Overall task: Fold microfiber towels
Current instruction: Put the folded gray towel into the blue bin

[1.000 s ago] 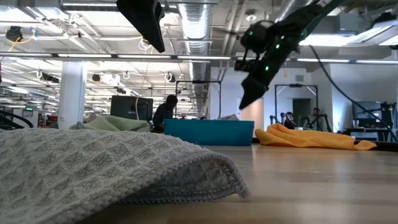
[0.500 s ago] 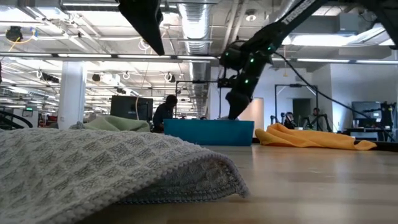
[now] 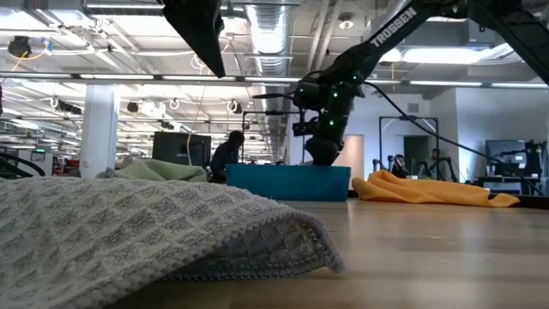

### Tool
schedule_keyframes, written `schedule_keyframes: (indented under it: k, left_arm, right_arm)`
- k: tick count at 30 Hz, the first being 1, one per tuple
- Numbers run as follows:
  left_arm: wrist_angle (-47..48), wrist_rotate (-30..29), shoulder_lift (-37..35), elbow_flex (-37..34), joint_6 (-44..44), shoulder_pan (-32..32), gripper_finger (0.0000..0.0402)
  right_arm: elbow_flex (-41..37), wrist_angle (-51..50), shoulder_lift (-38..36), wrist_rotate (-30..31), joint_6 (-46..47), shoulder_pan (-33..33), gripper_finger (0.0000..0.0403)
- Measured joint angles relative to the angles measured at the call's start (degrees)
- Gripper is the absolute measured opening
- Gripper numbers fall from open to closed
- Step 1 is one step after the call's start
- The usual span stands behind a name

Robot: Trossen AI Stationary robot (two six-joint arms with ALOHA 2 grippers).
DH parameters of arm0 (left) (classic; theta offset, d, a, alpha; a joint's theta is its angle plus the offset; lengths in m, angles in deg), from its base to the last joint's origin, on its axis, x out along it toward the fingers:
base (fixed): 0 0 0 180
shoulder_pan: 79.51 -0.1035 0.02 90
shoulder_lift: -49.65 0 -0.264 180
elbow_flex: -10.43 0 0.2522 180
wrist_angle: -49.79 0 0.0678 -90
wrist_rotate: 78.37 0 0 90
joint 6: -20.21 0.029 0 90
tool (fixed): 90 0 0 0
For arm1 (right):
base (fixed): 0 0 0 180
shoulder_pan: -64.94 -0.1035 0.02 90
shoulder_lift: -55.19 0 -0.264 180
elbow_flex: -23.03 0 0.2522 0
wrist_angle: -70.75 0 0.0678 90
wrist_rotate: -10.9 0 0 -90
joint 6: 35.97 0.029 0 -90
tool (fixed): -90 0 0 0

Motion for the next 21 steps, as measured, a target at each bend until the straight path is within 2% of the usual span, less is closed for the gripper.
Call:
schedule_keyframes:
  k: [11, 21]
  left_arm:
    - [0.0, 0.0, 0.0, 0.0, 0.0, 0.0, 0.0153]
    - [0.0, 0.0, 0.0, 0.0, 0.0, 0.0, 0.0153]
  right_arm:
    - [0.1, -3.4, 2.8, -0.3, 0.0, 0.3, 0.0221]
    - [0.0, -8.3, 2.2, -1.7, -2.0, 0.0, 0.0221]
